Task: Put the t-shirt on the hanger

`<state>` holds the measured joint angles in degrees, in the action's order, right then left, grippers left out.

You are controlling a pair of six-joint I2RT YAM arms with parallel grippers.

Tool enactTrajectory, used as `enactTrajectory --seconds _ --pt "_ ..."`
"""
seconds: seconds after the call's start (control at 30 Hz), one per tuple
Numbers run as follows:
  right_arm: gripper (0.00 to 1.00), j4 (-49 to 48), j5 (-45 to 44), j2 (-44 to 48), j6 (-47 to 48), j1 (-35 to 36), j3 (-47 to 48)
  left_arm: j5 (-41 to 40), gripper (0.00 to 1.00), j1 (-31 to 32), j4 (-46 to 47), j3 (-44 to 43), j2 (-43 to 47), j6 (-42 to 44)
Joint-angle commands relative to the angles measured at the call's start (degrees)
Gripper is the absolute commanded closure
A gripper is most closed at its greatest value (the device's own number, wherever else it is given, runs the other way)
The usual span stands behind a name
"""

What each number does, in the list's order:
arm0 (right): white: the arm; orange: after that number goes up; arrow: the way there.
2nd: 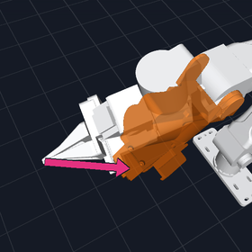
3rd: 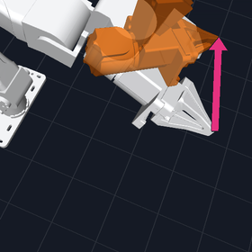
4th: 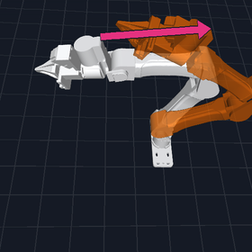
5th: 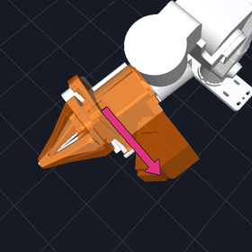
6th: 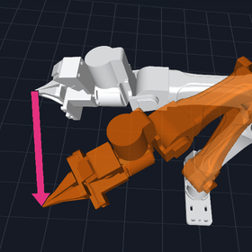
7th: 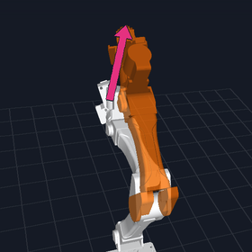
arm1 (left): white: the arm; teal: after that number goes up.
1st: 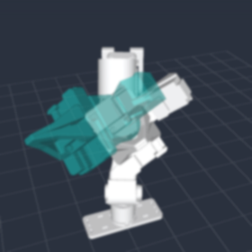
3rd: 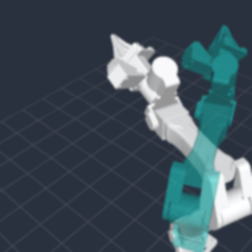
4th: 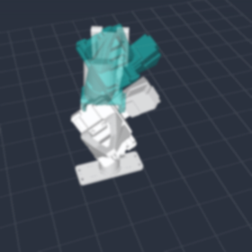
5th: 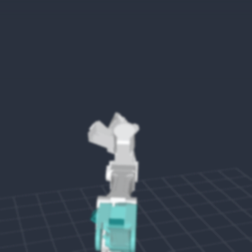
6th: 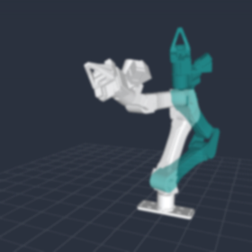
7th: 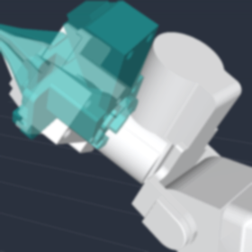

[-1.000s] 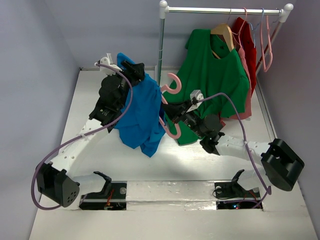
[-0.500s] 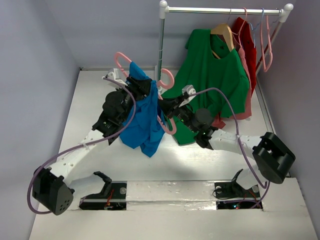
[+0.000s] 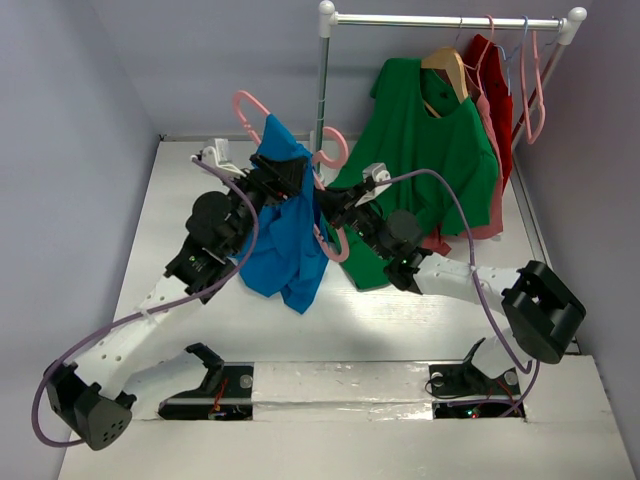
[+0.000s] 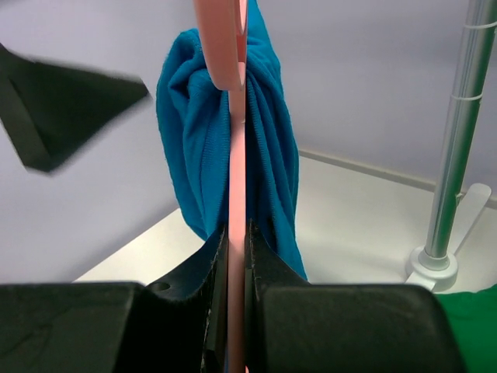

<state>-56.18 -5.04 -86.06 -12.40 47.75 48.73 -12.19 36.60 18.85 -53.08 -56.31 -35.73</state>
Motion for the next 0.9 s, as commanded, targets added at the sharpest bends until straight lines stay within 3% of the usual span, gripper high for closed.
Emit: enactTrajectory --seconds 0.0,0.1,0.47,0.87 --pt "1.0 -6.7 -1.4 2.0 0.1 0.3 0.1 -2.8 0.2 -1.4 0.6 -4.9 2.4 2.8" --pt "1.0 -6.6 -0.9 3.3 0.1 0.3 -1.0 -3.8 0.2 -3.5 1.3 -6.0 2.1 2.4" --pt "1.0 -4.4 1.5 5.7 0.2 0.3 -2.2 5.3 0.26 -9.0 4.5 -10.5 -11.4 -3.2" --pt "1.0 -2.3 2.5 2.1 0.6 0.3 2.2 8.8 0.32 -9.0 12.5 -4.3 -13.6 -8.4"
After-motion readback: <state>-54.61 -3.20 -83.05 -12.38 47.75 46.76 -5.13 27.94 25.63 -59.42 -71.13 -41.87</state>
